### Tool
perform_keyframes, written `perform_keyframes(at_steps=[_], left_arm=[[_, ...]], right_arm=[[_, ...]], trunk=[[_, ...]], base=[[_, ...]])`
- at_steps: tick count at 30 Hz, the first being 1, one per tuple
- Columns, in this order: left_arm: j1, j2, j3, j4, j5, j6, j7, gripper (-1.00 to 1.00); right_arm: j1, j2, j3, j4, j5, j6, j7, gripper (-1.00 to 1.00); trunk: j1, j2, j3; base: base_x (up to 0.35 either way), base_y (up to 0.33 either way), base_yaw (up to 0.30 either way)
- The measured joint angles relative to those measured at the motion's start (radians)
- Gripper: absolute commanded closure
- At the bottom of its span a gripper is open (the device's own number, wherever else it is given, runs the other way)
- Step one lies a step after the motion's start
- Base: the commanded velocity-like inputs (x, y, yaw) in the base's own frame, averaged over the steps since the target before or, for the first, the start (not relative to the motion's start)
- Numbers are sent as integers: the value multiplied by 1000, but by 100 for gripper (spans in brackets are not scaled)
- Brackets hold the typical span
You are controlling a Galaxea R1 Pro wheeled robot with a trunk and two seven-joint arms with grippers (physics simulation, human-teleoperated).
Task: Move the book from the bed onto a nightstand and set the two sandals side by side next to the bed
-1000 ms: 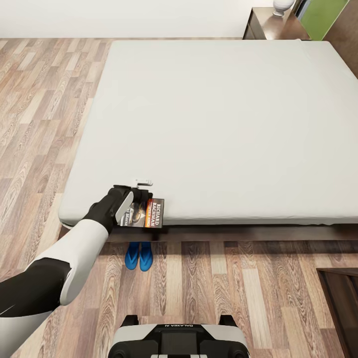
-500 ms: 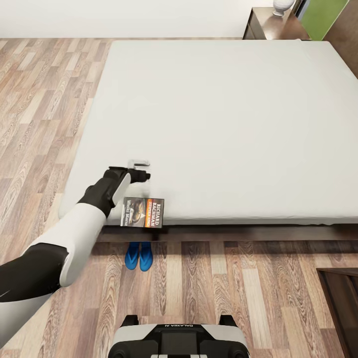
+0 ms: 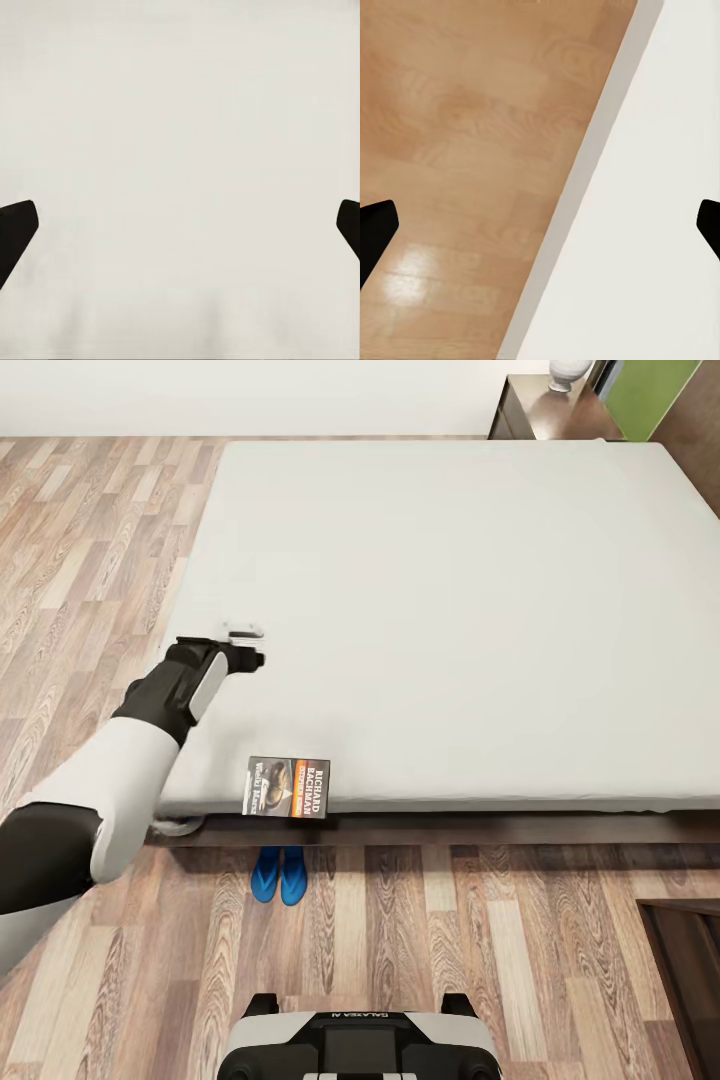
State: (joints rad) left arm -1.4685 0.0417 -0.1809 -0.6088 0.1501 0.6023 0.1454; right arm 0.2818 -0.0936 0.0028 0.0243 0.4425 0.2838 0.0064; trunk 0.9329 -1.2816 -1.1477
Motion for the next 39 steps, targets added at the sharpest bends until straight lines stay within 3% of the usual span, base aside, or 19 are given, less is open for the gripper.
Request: perform_keyframes(at_steps=[2, 3, 7, 8, 14, 15, 18, 19, 20, 23, 27, 31, 32, 34, 35, 39], left_arm=[[-16, 44, 0, 0, -2, 1, 27, -100], [-16, 45, 0, 0, 1, 0, 27, -100], [-44, 159, -2, 1, -6, 1, 73, -100], [-44, 160, -2, 1, -1, 1, 74, -100], [-73, 358, -7, 5, -7, -5, 113, -100], [-73, 359, -7, 5, -2, -6, 113, -100], [-79, 452, -10, 8, -11, -11, 125, -100], [-81, 505, -14, 10, -28, -23, 130, -100], [-82, 535, -15, 11, -49, -32, 131, -100], [-83, 596, -19, 25, -113, -70, 136, -100], [-79, 673, -22, 89, -227, -134, 143, -100], [-72, 753, -22, 222, -335, -249, 143, -100], [-52, 783, -22, 307, -365, -329, 143, -100], [-7, 806, -21, 403, -382, -415, 143, -100], [-7, 806, -23, 408, -383, -416, 143, -100], [152, 836, -17, 531, -398, -568, 143, -100]], right_arm=[[-1, 0, 0, -1, 1, -11, 0, -100], [0, 0, 0, -1, 1, -12, 0, -100], [-1, -1, 0, -2, 3, -30, -1, -100], [-1, -1, -1, -2, 3, -30, -1, -100], [-1, -3, -2, -5, 4, -41, -2, -100], [-1, -3, -2, -5, 4, -41, -2, -100], [-1, -5, -3, -21, 4, -43, -2, -100], [-1, -5, -3, -27, 4, -43, -2, -100], [-1, -6, -3, -32, 4, -44, -2, -100], [-2, -8, -4, -45, 4, -47, -2, -100], [-2, -10, -4, -65, 5, -68, -2, -100], [-3, -12, -4, -80, 4, -91, -2, -100], [-3, -13, -4, -84, 3, -98, -2, -100], [-4, -15, -5, -88, 3, -106, -2, -100], [-4, -15, -5, -88, 3, -106, -2, -100], [-5, -22, -6, -96, 1, -149, -2, -100]], trunk=[[0, 0, 0], [0, 0, 0], [0, 0, 0], [0, 0, 0], [0, 0, 0], [0, 0, 0], [0, 0, 0], [0, 0, 0], [0, 0, 0], [0, 0, 0], [0, 0, 0], [0, 0, 0], [0, 0, 0], [0, 0, 0], [0, 0, 0], [0, 0, 0]], base=[[0, 0, 0], [0, 0, 0], [0, 0, 0], [0, 0, 0], [0, 0, 0], [0, 0, 0], [0, 0, 0], [0, 0, 0], [0, 0, 0], [0, 0, 0], [0, 0, 0], [0, 0, 0], [0, 0, 0], [0, 0, 0], [0, 0, 0], [0, 0, 0]])
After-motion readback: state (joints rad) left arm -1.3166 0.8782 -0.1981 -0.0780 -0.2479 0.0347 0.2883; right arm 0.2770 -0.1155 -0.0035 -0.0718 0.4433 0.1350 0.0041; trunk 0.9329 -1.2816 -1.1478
